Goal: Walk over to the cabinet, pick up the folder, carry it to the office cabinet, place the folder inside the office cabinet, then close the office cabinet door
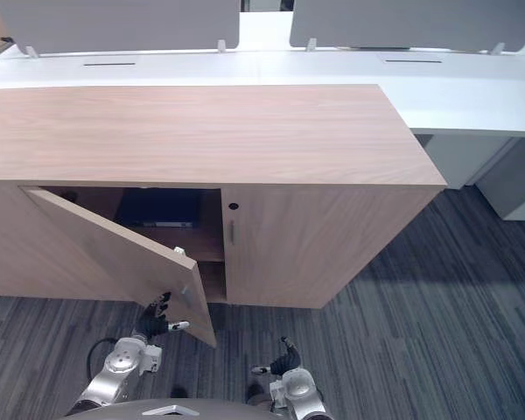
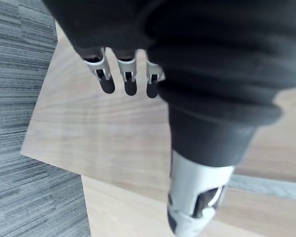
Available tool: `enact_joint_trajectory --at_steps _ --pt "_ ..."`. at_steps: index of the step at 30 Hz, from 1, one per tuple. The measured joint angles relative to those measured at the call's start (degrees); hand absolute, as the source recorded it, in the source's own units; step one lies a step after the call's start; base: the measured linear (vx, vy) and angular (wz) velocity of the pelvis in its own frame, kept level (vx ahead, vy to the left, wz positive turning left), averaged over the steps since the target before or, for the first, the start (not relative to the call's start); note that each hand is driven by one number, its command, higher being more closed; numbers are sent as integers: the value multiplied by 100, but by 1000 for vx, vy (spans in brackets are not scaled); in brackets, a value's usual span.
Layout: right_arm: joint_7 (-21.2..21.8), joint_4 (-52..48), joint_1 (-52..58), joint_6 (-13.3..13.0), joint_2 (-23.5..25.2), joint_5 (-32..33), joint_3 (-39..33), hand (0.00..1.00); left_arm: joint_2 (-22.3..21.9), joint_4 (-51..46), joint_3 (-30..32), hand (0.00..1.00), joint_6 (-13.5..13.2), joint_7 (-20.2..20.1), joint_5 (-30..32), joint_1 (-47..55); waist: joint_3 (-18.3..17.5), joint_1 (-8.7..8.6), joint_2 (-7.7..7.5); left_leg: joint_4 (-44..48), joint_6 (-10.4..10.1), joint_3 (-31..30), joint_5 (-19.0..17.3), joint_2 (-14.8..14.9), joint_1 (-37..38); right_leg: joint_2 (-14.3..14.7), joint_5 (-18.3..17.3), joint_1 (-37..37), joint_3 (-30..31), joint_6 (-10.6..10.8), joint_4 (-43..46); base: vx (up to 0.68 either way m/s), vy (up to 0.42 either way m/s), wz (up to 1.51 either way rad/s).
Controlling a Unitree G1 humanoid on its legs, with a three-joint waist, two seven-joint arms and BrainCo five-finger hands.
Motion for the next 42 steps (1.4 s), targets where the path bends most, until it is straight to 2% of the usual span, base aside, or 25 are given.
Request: enact_joint_trajectory --at_steps 6,13,17,24,28,34,42 --pt "-4 202 -113 103 -10 70 -265 0 74 400 37 0 12 114 4 -339 -10 -54 2 4 -24 105 -45 27 2 38 21 11 38 -8 -78 66 -10 -7" --pt "-4 329 -197 110 -18 203 -366 0 95 722 289 0 18 113 103 -261 -22 -84 20 36 -52 224 -64 77 2 110 63 -85 216 -48 -69 -7 -21 -13" --pt "-9 471 -259 118 -114 360 -541 0 78 1316 455 0 36 106 131 -142 -23 -26 20 38 -51 161 -63 45 -15 122 88 -108 246 -43 -81 -38 -16 -1" --pt "-3 723 -241 119 -119 447 -900 0 120 2175 1046 0 151 76 820 140 -74 39 -49 40 -32 -116 -62 -94 -32 -2 76 -54 128 22 -138 -14 15 12" --pt "1 869 -262 120 -124 449 -972 0 156 2339 1356 0 167 37 1064 214 -121 126 -80 39 -22 -220 -59 -152 -27 -53 97 -54 125 56 -146 0 0 0" --pt "11 873 -288 123 -125 471 -1105 0 144 2440 1766 0 212 14 1091 345 -125 152 -77 34 -5 -232 -93 -212 -27 -125 104 -63 134 106 -155 -40 8 -2" --pt "15 902 -265 217 -123 632 -1165 0 100 2484 1963 0 252 8 1108 449 -131 262 -82 2 83 -264 -128 -319 -45 -229 78 -63 101 179 -142 -3 8 2"
